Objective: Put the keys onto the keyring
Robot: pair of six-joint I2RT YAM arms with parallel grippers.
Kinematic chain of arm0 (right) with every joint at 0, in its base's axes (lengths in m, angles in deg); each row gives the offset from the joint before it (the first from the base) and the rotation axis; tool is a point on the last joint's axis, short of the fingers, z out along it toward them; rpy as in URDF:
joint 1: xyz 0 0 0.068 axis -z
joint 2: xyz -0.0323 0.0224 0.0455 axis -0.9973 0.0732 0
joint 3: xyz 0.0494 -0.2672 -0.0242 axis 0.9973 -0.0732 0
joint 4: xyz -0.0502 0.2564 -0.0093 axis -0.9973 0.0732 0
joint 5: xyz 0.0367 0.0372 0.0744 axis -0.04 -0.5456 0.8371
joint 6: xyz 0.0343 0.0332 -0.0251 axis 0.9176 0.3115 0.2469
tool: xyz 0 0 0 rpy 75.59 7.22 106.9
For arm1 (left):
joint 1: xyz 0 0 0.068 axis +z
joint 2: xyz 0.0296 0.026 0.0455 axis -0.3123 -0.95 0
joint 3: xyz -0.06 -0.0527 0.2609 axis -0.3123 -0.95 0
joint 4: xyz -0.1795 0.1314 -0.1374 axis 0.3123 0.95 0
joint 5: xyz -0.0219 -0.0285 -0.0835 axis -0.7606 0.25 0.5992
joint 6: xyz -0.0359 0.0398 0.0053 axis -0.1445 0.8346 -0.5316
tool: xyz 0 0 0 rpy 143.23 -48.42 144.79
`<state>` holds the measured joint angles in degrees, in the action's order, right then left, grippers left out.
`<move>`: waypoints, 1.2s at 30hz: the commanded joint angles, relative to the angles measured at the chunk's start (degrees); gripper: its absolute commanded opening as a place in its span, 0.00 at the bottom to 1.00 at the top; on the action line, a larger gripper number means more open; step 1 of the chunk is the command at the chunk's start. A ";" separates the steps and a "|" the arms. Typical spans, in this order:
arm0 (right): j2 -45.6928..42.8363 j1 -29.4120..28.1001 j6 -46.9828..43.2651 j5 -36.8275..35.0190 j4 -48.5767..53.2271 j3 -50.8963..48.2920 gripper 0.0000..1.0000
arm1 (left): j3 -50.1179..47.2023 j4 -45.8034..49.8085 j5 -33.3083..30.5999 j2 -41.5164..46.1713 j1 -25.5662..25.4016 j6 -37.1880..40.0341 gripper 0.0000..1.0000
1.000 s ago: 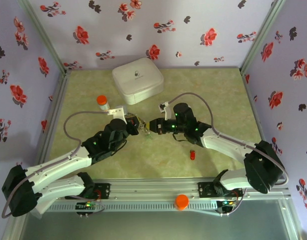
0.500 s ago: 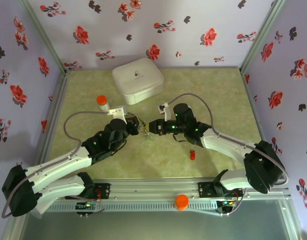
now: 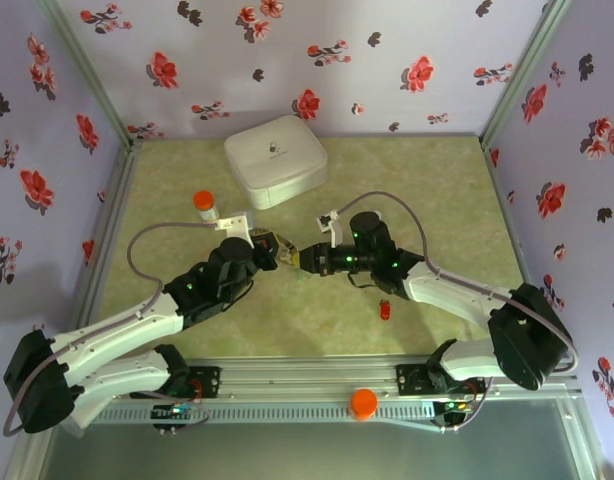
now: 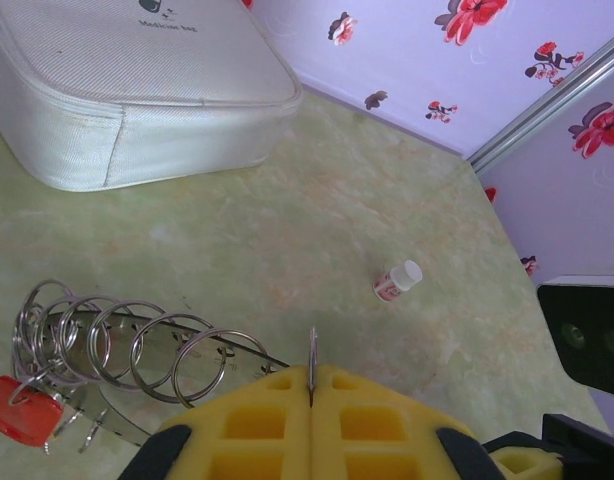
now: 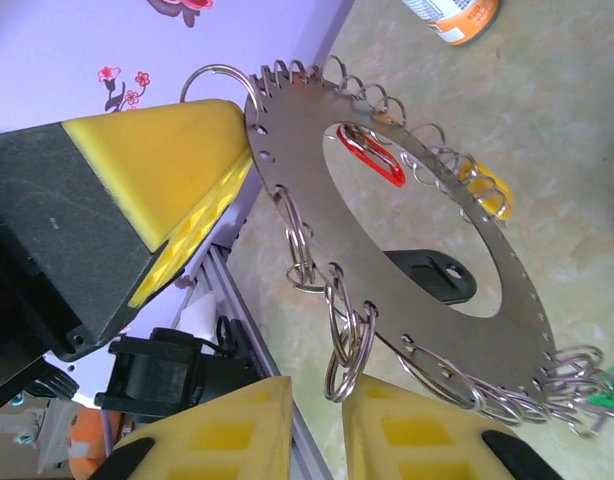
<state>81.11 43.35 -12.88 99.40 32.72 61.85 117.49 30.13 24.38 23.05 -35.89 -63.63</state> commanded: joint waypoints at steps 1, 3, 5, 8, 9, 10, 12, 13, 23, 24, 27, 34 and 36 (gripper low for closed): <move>-1.20 0.36 -1.04 0.90 -2.54 -1.15 0.18 | 1.12 -2.60 -1.59 1.00 -0.50 0.31 0.00; -1.26 0.36 -1.12 0.64 -2.62 -1.35 0.16 | 1.11 -2.60 -1.59 0.97 -0.50 0.21 0.00; -1.41 0.36 -1.41 -0.18 -2.02 -1.27 0.15 | 1.16 -2.60 -1.64 1.00 -0.52 0.22 0.00; -1.64 0.36 -1.89 -2.03 -0.42 -1.09 0.16 | 1.13 -2.60 -1.59 0.95 -0.58 0.22 0.00; -1.61 0.36 -1.92 -2.57 -0.23 -0.98 0.18 | 1.12 -2.52 -1.57 1.01 -0.58 0.19 0.00; -1.65 0.36 -1.89 -2.91 -0.13 -0.87 0.19 | 1.12 -2.51 -1.57 1.03 -0.58 0.15 0.00; -1.74 0.36 -1.80 -3.59 -0.30 -0.72 0.20 | 1.16 -2.38 -1.63 1.17 -0.58 0.21 0.00; -1.81 0.36 -1.73 -4.06 -0.20 -0.65 0.20 | 1.13 -2.35 -1.57 1.18 -0.58 0.22 0.00; -1.77 0.36 -1.91 -6.32 0.60 0.27 0.11 | 0.98 -2.51 -1.61 1.04 -0.76 -0.04 0.00; -1.75 0.36 -1.96 -6.32 0.63 0.36 0.09 | 0.94 -2.51 -1.62 1.07 -0.73 -0.04 0.00; -1.85 0.36 -2.32 -6.83 1.23 0.81 0.02 | 0.77 -2.51 -1.57 1.07 -0.75 -0.14 0.00; -4.89 0.40 -12.84 -10.45 18.32 6.46 0.00 | -1.89 -5.63 -2.61 2.67 -0.78 0.81 0.28; -5.32 0.35 -16.83 -11.05 24.85 9.16 0.00 | -2.88 -6.63 -2.53 3.24 -0.76 1.27 0.38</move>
<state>78.13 43.46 -21.82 90.46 47.80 66.31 116.16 27.18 23.75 24.71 -36.30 -63.28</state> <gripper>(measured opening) 0.050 0.348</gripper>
